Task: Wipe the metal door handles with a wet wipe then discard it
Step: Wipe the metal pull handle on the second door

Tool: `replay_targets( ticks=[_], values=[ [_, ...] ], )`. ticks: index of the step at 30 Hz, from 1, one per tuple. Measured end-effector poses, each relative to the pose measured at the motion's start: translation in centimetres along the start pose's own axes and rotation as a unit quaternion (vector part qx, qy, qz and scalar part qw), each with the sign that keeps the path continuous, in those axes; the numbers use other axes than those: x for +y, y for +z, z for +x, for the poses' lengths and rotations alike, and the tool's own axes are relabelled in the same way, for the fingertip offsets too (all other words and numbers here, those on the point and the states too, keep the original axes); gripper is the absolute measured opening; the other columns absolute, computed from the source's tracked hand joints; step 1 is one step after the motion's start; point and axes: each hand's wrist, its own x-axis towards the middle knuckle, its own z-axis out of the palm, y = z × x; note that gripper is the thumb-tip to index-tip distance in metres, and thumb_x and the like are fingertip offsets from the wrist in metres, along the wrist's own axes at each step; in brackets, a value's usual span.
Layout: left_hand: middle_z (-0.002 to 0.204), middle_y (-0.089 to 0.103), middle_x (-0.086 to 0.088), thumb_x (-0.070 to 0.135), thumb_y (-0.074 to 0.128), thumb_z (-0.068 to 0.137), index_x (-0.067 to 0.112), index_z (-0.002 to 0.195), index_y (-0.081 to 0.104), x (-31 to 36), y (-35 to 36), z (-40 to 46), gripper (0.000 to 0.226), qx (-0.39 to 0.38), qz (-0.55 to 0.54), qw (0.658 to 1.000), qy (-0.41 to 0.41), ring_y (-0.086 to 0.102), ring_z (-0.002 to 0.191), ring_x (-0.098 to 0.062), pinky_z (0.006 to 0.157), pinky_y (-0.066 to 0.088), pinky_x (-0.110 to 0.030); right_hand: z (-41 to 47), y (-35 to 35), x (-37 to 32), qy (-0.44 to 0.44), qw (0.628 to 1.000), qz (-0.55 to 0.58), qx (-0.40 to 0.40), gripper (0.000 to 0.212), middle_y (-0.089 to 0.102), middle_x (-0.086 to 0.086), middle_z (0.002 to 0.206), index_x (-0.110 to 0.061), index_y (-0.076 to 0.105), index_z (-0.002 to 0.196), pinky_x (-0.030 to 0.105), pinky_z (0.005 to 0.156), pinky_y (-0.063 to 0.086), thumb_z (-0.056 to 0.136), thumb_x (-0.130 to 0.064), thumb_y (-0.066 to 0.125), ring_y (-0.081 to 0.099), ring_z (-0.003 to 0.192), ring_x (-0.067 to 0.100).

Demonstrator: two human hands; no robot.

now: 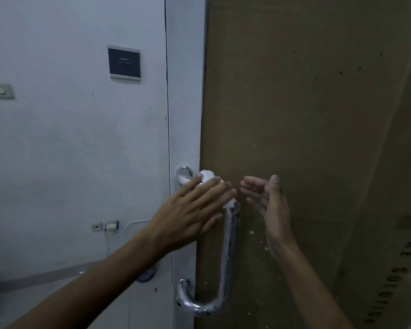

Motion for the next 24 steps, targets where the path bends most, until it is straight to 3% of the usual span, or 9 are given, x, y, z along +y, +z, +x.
replay_targets(
  ticks=[4, 8, 11, 14, 17, 21, 24],
  values=[
    [0.159, 0.019, -0.007, 0.04, 0.03, 0.102, 0.015, 0.153, 0.017, -0.2, 1.9, -2.0, 0.058, 0.065, -0.029, 0.992, -0.102, 0.015, 0.149, -0.022, 0.121, 0.014, -0.044, -0.3, -0.8, 0.4, -0.01, 1.0, -0.005, -0.024, 0.061, 0.075, -0.003, 0.103, -0.019, 0.069, 0.104, 0.028, 0.088, 0.05, 0.091, -0.058, 0.024, 0.069, 0.101, 0.012],
    [0.159, 0.016, -0.009, 0.044, 0.034, 0.1, 0.011, 0.151, 0.017, 1.0, 2.4, -1.7, 0.064, 0.079, -0.014, 0.987, -0.136, 0.015, 0.148, -0.026, 0.12, 0.015, -0.046, -0.4, -1.2, 0.8, -0.008, 0.999, -0.017, -0.044, 0.061, 0.074, -0.004, 0.105, -0.021, 0.069, 0.105, 0.028, 0.086, 0.05, 0.093, -0.058, 0.023, 0.068, 0.102, 0.012],
    [0.152, 0.034, -0.014, 0.046, 0.029, 0.101, 0.009, 0.148, 0.028, 2.0, 1.4, 0.3, 0.06, 0.051, 0.031, 0.991, -0.118, 0.027, 0.143, -0.029, 0.119, 0.018, -0.048, -0.4, -0.8, 0.8, -0.004, 0.999, -0.012, -0.045, 0.06, 0.074, -0.002, 0.104, -0.019, 0.069, 0.106, 0.025, 0.084, 0.052, 0.092, -0.056, 0.024, 0.069, 0.1, 0.013],
    [0.128, 0.058, -0.014, 0.047, 0.032, 0.101, 0.007, 0.132, 0.053, 3.5, 0.2, 2.4, 0.055, 0.013, 0.083, 0.991, -0.102, 0.05, 0.126, -0.031, 0.114, 0.03, -0.051, -0.4, -0.1, 0.9, -0.005, 0.999, 0.002, -0.04, 0.057, 0.075, -0.001, 0.101, -0.014, 0.068, 0.107, 0.019, 0.078, 0.054, 0.096, -0.05, 0.024, 0.07, 0.097, 0.012],
    [0.121, 0.062, -0.01, 0.047, 0.031, 0.1, 0.009, 0.124, 0.061, 4.8, -0.2, 3.3, 0.053, -0.023, 0.114, 0.99, -0.083, 0.054, 0.123, -0.03, 0.114, 0.031, -0.051, -0.4, 0.4, 1.2, -0.001, 1.0, 0.001, -0.021, 0.053, 0.075, -0.001, 0.1, -0.015, 0.069, 0.106, 0.019, 0.078, 0.053, 0.102, -0.044, 0.024, 0.069, 0.096, 0.009],
    [0.15, 0.041, -0.01, 0.04, 0.023, 0.102, 0.012, 0.147, 0.036, 4.0, 0.4, 1.0, 0.054, -0.004, 0.128, 0.991, -0.035, 0.032, 0.142, -0.028, 0.117, 0.018, -0.05, -0.4, 0.5, 1.4, 0.003, 1.0, -0.001, -0.001, 0.053, 0.073, 0.003, 0.107, -0.014, 0.068, 0.108, 0.021, 0.083, 0.053, 0.104, -0.04, 0.022, 0.069, 0.099, 0.011],
    [0.16, 0.018, -0.007, 0.037, 0.027, 0.101, 0.016, 0.154, 0.018, 2.4, 0.8, -1.0, 0.057, 0.02, 0.142, 0.99, 0.002, 0.017, 0.147, -0.026, 0.118, 0.014, -0.049, -0.7, 0.1, 1.5, 0.008, 1.0, 0.009, -0.001, 0.053, 0.072, 0.006, 0.109, -0.013, 0.067, 0.108, 0.025, 0.088, 0.052, 0.104, -0.04, 0.021, 0.069, 0.101, 0.014]
  ],
)
